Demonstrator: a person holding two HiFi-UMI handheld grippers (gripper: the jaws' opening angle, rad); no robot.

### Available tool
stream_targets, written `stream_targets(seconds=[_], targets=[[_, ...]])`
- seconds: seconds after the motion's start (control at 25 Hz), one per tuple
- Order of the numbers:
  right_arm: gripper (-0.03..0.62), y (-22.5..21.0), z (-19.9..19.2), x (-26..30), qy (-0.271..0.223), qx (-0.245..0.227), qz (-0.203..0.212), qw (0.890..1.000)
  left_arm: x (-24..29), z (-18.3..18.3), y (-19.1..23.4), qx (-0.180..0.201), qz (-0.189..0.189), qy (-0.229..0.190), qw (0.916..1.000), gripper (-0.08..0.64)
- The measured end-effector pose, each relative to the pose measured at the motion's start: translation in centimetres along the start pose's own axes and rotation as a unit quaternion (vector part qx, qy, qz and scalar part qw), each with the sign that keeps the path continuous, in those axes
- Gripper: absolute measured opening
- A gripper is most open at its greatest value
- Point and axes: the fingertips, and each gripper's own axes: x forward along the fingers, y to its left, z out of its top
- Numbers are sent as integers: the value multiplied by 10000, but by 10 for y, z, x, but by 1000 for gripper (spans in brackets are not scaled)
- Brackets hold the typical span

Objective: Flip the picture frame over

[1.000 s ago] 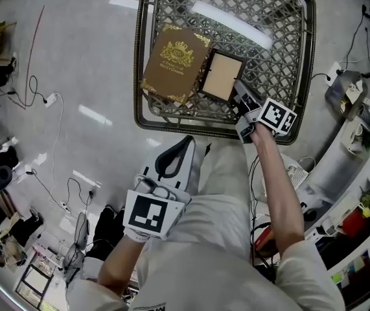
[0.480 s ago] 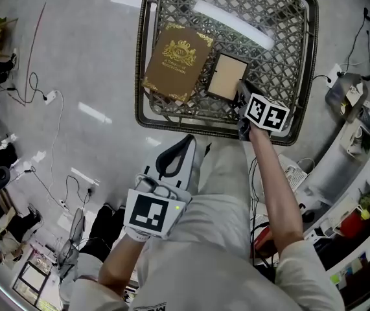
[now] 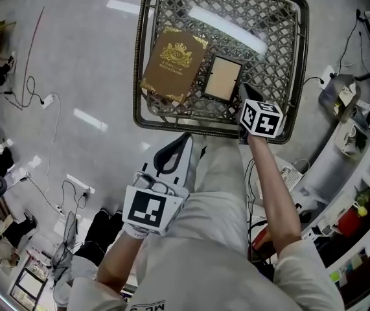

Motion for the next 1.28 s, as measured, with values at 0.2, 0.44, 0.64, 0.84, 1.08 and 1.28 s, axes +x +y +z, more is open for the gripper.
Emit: stream_targets(seconds=[0.2, 0.44, 0.64, 0.84, 1.08, 1.28], targets=[[25, 14, 16, -40, -243, -358, 18, 9991, -9, 16, -7, 45, -88, -324, 9994, 25], [20, 40, 24, -96, -450, -993, 46, 9940, -28, 31, -13, 48, -114, -588, 9982, 25], [18, 64, 32, -149, -680, -1328, 203, 9886, -47, 38, -15, 73, -101, -752, 9971, 25], [18, 84, 44, -197, -946, -1584, 374, 9821, -66, 41, -17, 38, -48, -936, 9956, 25], [18, 109, 61, -250, -1252, -1795, 563, 9741, -85, 58, -14, 179, -64, -1222, 9923, 25], [18, 112, 65, -289, -1378, -1790, 655, 9720, -94, 75, -12, 234, -21, -1440, 9893, 25]])
